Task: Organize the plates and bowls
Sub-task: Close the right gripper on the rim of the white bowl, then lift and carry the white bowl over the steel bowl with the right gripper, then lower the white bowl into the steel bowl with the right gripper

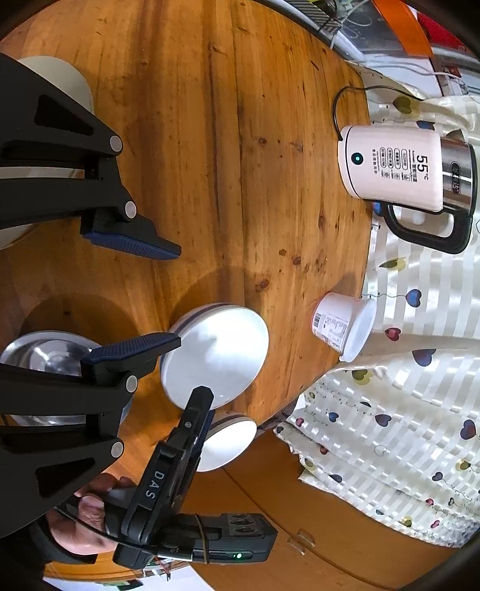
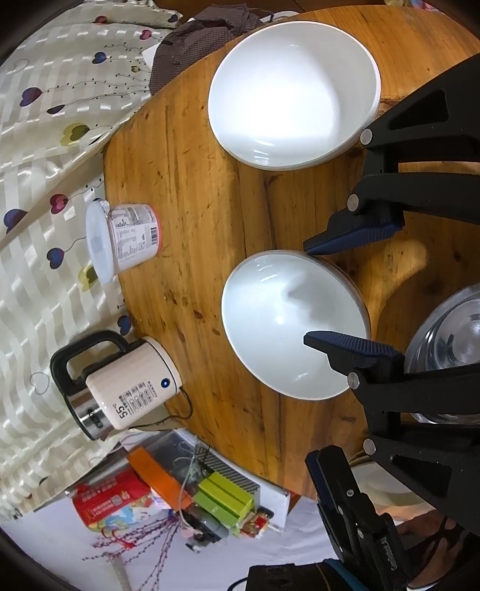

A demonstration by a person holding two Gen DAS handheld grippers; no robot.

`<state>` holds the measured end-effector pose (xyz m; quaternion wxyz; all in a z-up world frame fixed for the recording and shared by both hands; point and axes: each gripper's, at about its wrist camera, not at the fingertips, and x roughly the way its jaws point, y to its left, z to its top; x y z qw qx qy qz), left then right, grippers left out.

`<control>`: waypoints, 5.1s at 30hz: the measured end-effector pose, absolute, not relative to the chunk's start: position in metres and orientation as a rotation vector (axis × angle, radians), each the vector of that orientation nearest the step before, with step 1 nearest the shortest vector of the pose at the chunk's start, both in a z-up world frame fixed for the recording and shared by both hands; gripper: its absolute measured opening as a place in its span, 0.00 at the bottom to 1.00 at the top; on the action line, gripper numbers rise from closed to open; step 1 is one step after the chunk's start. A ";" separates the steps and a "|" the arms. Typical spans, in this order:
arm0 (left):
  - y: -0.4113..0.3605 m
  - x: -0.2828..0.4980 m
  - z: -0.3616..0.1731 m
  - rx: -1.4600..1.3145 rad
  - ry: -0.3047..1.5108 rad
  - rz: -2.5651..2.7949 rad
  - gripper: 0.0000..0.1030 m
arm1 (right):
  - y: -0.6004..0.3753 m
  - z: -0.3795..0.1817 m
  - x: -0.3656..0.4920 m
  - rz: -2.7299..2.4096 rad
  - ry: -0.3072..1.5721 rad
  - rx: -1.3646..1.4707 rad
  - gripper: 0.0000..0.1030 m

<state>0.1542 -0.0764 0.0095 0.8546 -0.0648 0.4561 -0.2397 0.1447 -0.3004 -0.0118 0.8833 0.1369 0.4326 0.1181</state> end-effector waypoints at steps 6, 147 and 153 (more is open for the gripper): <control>-0.087 0.168 0.005 -0.140 0.982 -0.515 0.41 | -0.304 -0.016 0.148 0.235 0.912 0.298 0.36; -0.106 0.064 -0.012 -0.100 1.075 -0.512 0.22 | -0.287 -0.013 0.035 0.255 1.022 0.298 0.25; -0.108 0.063 -0.010 -0.083 1.066 -0.505 0.22 | -0.286 -0.013 0.035 0.253 1.024 0.290 0.25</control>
